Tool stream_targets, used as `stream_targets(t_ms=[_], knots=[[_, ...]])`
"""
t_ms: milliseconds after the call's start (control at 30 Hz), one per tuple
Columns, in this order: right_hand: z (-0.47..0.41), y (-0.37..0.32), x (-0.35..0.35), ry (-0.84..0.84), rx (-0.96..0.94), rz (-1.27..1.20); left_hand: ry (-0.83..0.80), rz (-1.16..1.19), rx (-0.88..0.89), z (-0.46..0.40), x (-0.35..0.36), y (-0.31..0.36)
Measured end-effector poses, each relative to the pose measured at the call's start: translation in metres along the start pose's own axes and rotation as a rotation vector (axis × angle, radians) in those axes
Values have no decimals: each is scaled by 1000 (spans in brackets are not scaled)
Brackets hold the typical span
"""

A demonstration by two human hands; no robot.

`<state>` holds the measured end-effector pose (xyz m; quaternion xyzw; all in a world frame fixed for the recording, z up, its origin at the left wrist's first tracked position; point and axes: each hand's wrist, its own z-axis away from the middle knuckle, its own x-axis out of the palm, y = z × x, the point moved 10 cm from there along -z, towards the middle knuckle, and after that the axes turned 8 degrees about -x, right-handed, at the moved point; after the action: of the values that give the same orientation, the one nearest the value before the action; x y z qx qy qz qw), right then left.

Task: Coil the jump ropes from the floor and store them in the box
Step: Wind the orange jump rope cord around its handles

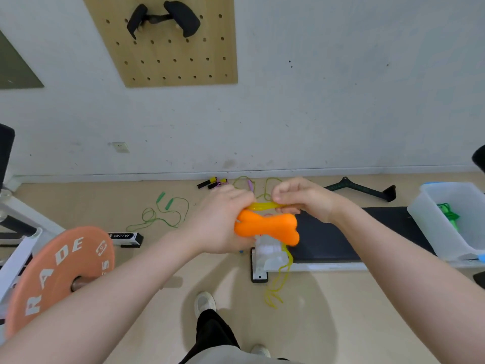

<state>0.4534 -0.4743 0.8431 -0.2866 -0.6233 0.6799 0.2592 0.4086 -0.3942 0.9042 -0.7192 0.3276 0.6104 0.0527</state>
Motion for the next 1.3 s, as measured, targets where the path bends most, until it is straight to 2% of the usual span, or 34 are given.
stream_targets(t_ms=[100, 200, 267, 367, 467, 533, 600, 700, 800, 933, 1000, 1067, 1167, 1233, 1267, 1300], knots=[[-2, 15, 1, 107, -62, -157, 108, 167, -227, -1, -22, -24], [-9, 34, 29, 111, 55, 44, 162, 94, -509, 1, -26, -58], [-13, 42, 48, 30, 147, 185, 107, -91, -634, 1, -20, -77], [-18, 37, 57, -89, 221, 560, -97, -444, -607, -1, 6, -92], [-23, 26, 60, -210, 243, 1014, -248, -663, -545, -2, 31, -100], [-29, 1, 53, -191, 172, 1288, -280, -747, -470, -8, 36, -95], [-34, -29, 42, -127, 46, 1414, -339, -779, -369, -13, 41, -88], [-34, -53, 27, -124, -45, 1225, -383, -725, -151, -14, 47, -65], [-28, -57, 13, -60, -49, 801, -228, -433, 53, -15, 33, -36], [-30, -46, 18, -17, -85, 359, -87, -69, 31, -20, 4, -28], [-34, -44, 24, 37, -163, 227, -20, 111, -29, -21, -12, -27], [-38, -39, 23, 126, -203, 250, 37, 227, -148, -19, -21, -36], [-44, -18, 20, 264, -105, 339, 112, 336, -429, -15, -23, -63], [-47, -3, 37, 205, -10, 510, 149, 361, -577, -10, -21, -77], [-48, 8, 47, 127, 51, 584, 163, 282, -605, -8, -21, -82], [-47, 22, 57, 29, 131, 618, 159, 103, -596, -8, -19, -85]])
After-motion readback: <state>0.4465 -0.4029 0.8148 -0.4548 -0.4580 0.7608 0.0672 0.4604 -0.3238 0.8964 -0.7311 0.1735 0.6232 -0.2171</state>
